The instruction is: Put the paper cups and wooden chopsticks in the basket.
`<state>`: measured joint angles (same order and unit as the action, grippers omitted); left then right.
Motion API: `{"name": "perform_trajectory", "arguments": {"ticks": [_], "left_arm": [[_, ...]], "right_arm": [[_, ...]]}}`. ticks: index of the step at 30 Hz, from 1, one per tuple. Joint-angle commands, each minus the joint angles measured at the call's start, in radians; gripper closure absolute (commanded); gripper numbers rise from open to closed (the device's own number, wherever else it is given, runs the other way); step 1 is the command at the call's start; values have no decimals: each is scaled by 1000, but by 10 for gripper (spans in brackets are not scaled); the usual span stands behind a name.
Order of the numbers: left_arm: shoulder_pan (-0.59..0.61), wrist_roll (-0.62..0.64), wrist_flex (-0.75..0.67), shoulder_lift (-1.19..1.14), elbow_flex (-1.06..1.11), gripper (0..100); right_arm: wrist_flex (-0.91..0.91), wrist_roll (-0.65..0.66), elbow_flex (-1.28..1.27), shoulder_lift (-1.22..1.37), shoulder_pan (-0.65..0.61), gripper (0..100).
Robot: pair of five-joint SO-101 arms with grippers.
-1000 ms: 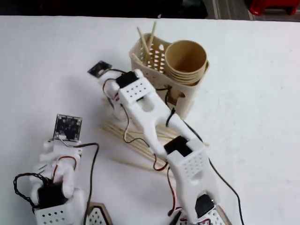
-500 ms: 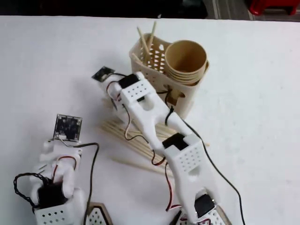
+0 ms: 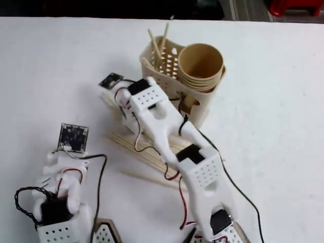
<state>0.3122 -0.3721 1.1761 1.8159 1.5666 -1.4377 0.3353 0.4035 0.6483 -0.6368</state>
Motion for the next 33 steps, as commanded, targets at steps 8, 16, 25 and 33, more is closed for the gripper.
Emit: {"name": "perform_trajectory", "arguments": {"ticks": [8,16,25,33], "left_arm": [[8,-8,-14,8,-3,976],[8,-8,-14,8,-3,976],[8,-8,-14,8,-3,976],[8,-8,-14,8,-3,976]], "right_arm": [[-104,3,6,-252,-2,981],[-147,-5,8,-572,-28,981],[93,-94,8,-857,15,981],[409,-95,0,-909,87,981]]}}
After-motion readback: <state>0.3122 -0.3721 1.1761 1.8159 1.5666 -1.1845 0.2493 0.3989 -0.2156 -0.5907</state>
